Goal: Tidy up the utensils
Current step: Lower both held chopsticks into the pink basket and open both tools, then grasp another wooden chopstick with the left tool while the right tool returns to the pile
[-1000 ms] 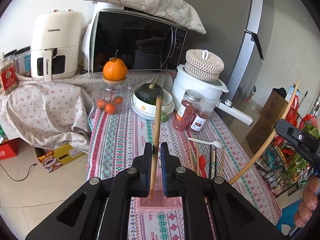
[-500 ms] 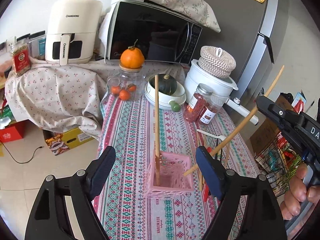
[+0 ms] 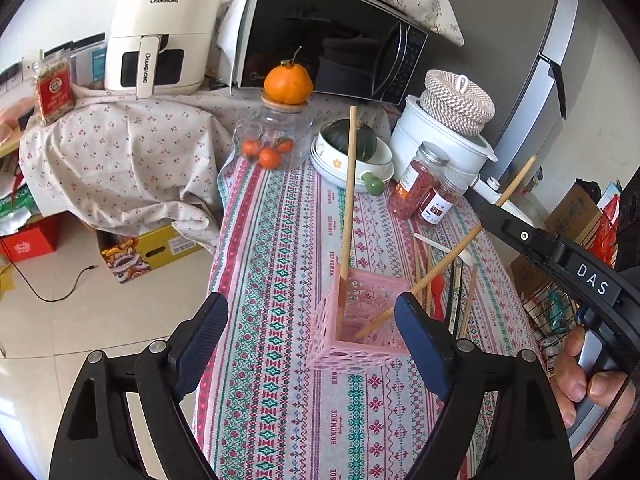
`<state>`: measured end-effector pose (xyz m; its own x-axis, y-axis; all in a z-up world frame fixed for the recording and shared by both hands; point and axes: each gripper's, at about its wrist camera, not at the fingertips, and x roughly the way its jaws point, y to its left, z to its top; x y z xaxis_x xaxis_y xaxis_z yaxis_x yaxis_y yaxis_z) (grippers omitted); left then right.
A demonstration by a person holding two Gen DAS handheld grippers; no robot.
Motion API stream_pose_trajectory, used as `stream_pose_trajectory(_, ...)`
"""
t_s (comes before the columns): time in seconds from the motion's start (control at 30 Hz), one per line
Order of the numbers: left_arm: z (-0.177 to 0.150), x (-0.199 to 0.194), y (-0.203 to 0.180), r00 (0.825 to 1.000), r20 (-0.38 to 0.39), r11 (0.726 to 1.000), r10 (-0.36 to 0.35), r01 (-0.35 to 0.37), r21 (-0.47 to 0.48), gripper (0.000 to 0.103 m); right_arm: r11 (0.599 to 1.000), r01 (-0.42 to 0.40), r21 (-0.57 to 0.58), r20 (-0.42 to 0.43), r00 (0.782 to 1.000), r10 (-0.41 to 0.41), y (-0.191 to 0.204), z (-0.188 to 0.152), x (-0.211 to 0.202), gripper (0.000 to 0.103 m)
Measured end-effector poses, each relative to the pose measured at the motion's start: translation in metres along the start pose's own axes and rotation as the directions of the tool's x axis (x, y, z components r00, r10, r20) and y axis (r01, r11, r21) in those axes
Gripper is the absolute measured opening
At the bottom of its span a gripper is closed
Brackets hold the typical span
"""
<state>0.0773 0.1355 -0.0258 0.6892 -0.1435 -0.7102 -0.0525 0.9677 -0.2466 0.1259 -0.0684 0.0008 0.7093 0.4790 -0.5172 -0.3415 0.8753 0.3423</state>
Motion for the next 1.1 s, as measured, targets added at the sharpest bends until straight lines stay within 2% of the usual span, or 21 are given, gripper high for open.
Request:
stream_pose_trajectory(0.17,-0.001,-0.005,-0.004,1.000,-0.002,1.000,0.004,-0.004,0.012,0.088,0.999,-0.027,0.020,-0.016,1.000,0.027,-0.003,-0.002,-0.004,0.016)
stream_pose_trajectory(0.23,-0.001,-0.007,-0.006,1.000,-0.004,1.000,0.009,-0.009,0.020,0.088,0.999,-0.034,0.019,-0.007,0.999,0.035,-0.004,-0.001,-0.010,0.032)
stream_pose_trajectory(0.5,-0.003,-0.021,-0.016,1.000,0.004,0.999,0.008,-0.008,0.049,0.089,0.998,-0.045,0.039,0.019,0.999,0.045,-0.019,0.005,-0.043,0.058)
stream_pose_trajectory(0.53,-0.003,-0.024,-0.020,1.000,0.006,0.998,0.004,-0.005,0.059,0.090,0.998,-0.038,0.043,0.019,0.999,0.037,-0.024,0.005,-0.048,0.063)
stream_pose_trajectory(0.7,-0.008,-0.035,-0.049,1.000,0.021,0.990,-0.001,-0.002,0.142,0.096,0.998,0.042,0.046,0.002,0.999,-0.042,-0.053,0.004,-0.069,0.071)
stream_pose_trajectory(0.9,-0.016,-0.033,-0.100,1.000,0.000,0.973,-0.021,0.020,0.229,0.103,0.986,0.154,0.066,-0.049,0.987,-0.150,-0.095,-0.001,-0.086,0.085)
stream_pose_trajectory(1.1,-0.024,-0.012,-0.151,0.997,-0.069,0.956,-0.027,0.046,0.289,0.103,0.966,0.246,0.080,-0.135,0.963,-0.234,-0.131,-0.011,-0.095,0.088)
